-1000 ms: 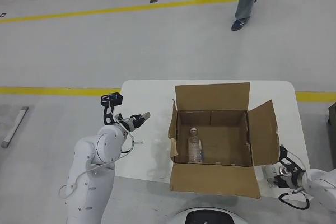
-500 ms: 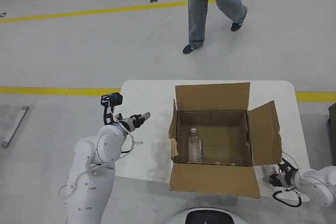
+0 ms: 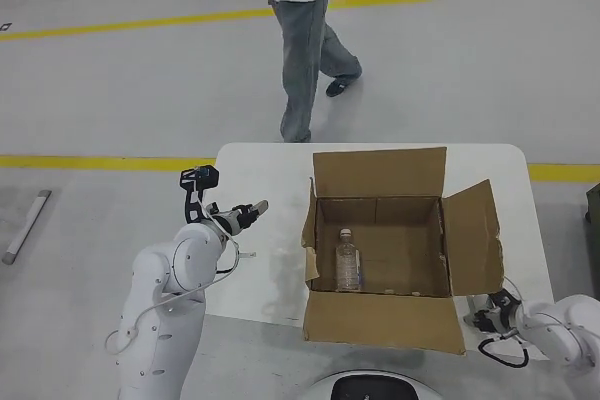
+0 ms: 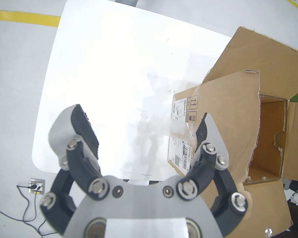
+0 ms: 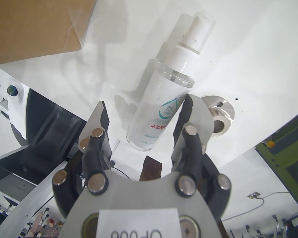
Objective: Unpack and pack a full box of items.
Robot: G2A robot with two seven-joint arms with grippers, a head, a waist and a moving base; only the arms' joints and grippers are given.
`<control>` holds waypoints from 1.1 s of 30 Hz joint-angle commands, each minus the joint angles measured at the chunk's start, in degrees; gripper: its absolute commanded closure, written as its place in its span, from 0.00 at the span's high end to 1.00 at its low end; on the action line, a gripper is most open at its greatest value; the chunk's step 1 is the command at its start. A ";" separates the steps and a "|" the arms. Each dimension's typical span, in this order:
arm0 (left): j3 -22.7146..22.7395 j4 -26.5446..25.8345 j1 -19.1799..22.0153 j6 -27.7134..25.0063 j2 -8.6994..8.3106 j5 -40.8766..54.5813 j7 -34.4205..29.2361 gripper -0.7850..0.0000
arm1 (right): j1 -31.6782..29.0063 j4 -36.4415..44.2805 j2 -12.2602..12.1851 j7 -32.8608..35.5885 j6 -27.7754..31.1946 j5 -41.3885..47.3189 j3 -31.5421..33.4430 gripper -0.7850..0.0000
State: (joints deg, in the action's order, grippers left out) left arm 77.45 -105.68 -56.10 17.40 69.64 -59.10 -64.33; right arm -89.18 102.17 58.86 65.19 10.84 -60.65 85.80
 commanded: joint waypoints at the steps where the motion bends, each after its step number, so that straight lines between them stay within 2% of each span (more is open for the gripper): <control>1: 0.00 0.00 0.00 0.00 0.00 0.00 0.00 1.00 | 0.49 -0.59 0.00 0.02 0.05 -0.17 -0.36 0.73; 2: 0.00 0.00 0.00 0.00 0.00 0.00 0.00 1.00 | 0.72 -0.82 0.00 0.00 0.06 -0.23 -0.51 0.70; 6: 0.00 0.00 0.00 0.00 0.00 0.00 0.00 1.00 | 1.42 -1.74 -0.01 0.06 0.09 -0.35 -1.04 0.70; 9: 0.00 0.00 0.00 0.00 0.00 0.00 0.00 1.00 | 1.82 -2.13 -0.03 0.20 0.14 -0.37 -1.36 0.51; 13: 0.00 0.00 0.00 0.00 0.00 0.00 0.00 1.00 | 2.34 -2.83 -0.05 0.22 0.07 -0.72 -1.79 0.37; 15: 0.00 0.00 0.00 0.00 0.00 0.00 0.00 1.00 | 2.59 -3.10 -0.05 0.20 -0.10 -0.74 -1.93 0.22; 16: 0.00 0.00 0.00 0.00 0.00 0.00 0.00 1.00 | 2.70 -3.20 -0.06 0.21 -0.09 -0.74 -1.93 0.09; 17: 0.00 0.00 0.00 0.00 0.00 0.00 0.00 1.00 | 2.80 -3.29 -0.09 0.32 -0.13 -0.54 -1.79 0.00; 21: 0.00 0.00 0.00 0.00 0.00 0.00 0.00 1.00 | 2.69 -3.21 -0.31 0.39 0.85 2.08 0.15 0.00; 25: 0.00 0.00 0.00 0.00 0.00 0.00 0.00 1.00 | 1.47 -1.95 -0.82 -0.13 2.85 8.62 5.79 0.00; 33: 0.00 0.00 0.00 0.00 0.00 0.00 0.00 1.00 | -6.26 3.38 -1.90 -5.81 10.79 30.78 27.17 0.00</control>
State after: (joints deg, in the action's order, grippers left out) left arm 77.45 -105.68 -56.10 17.40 69.64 -59.10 -64.33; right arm -94.41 105.13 57.02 59.91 20.63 -33.57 109.57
